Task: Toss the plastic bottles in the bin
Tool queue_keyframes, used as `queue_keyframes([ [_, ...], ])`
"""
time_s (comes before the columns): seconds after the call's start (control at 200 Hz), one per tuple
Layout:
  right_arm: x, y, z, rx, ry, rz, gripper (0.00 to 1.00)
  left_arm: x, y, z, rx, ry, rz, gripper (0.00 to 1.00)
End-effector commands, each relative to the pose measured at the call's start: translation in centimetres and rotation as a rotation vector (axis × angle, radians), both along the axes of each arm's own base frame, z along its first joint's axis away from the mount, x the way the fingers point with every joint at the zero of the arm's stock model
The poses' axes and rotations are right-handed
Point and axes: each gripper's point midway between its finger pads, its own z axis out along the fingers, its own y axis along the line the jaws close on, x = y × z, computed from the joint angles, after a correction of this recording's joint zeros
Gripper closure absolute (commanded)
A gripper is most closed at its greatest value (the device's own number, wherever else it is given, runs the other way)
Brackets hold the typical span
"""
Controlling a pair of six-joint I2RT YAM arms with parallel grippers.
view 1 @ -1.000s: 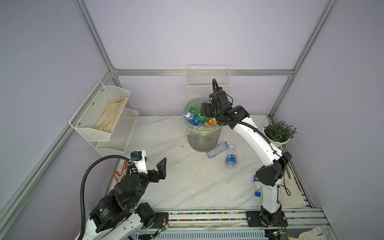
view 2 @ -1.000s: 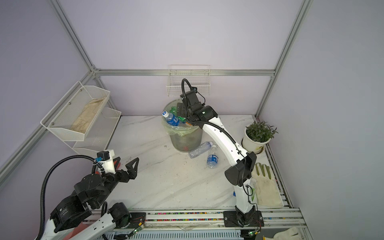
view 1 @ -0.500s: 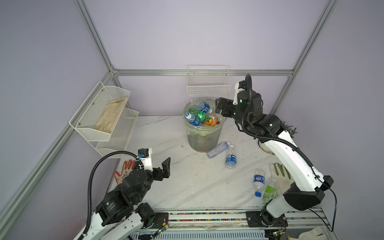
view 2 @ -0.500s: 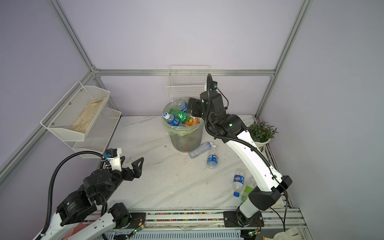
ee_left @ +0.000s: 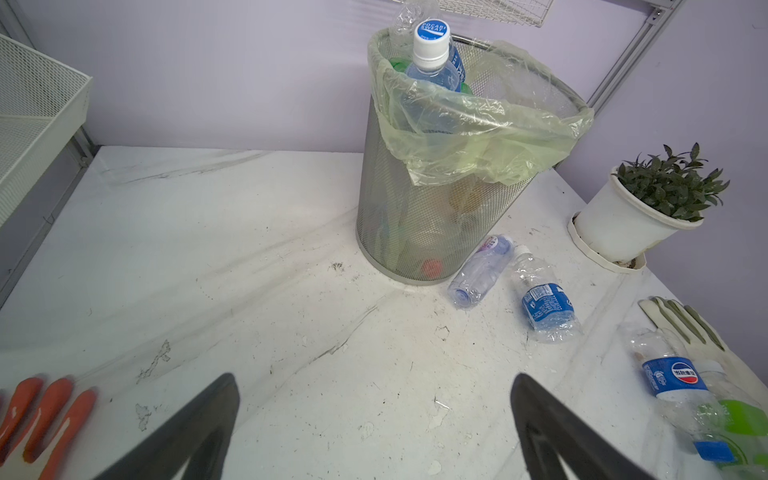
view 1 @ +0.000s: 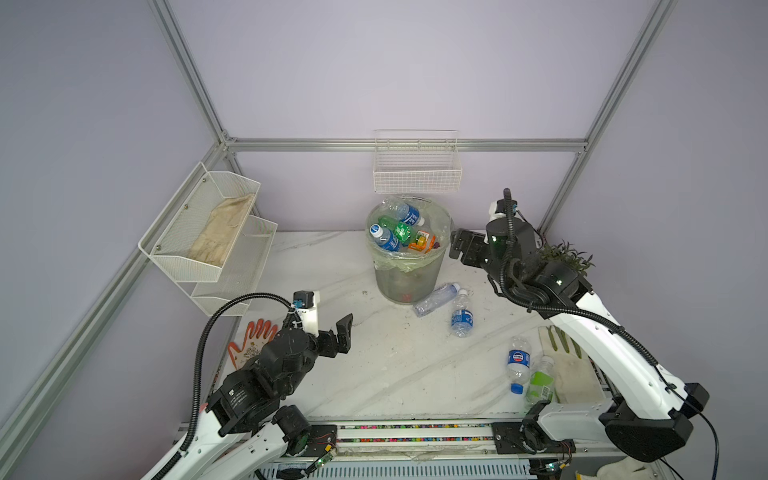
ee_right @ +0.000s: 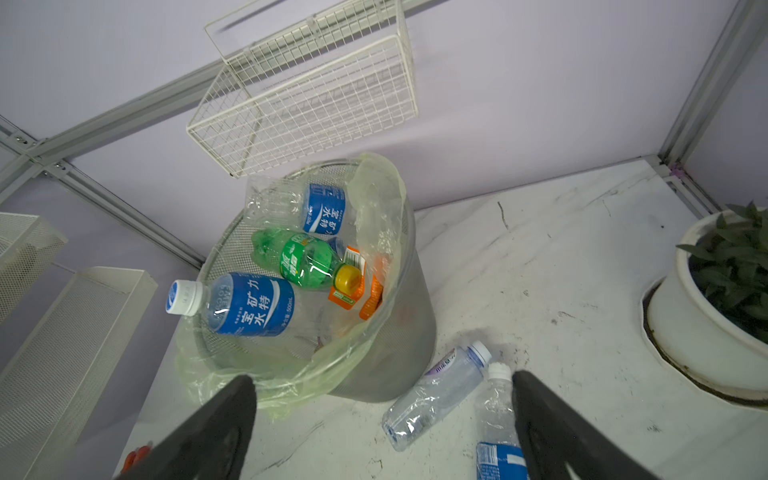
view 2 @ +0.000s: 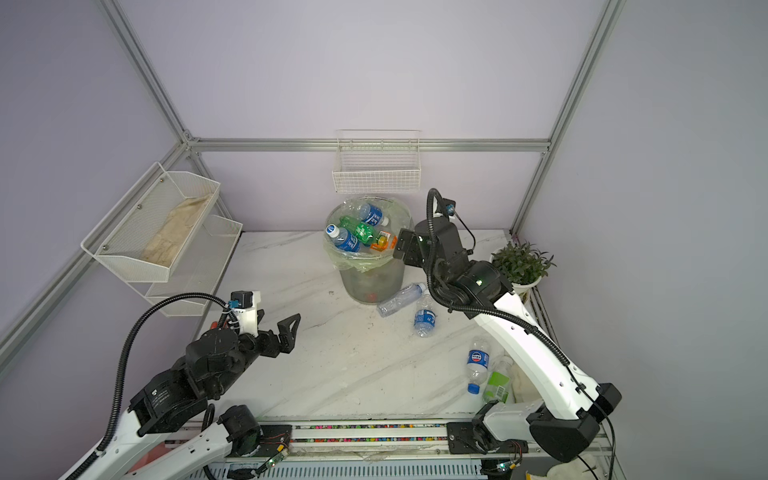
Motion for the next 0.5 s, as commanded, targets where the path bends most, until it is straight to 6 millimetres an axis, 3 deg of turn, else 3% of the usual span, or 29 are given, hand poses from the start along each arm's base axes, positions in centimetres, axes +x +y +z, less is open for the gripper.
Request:
queue_keyframes([
  [0.0,-1.0,-1.7,-1.9,0.008,0.038,-0.064,0.03,0.0,-0.9,3.5,-0.083,-0.072,-0.042,0.00],
  [0.235,-3.1,-4.4,-7.9,-0.004,0.164,-0.138,0.02,0.4,-2.1,2.8,-0.091,-0.053,-0.075,0.00],
  [0.495,-7.4,-10.2,-13.8,0.026,0.296,-0.404,0.02,0.6,-2.9,2.3,-0.090,-0.039,-0.100,0.00],
])
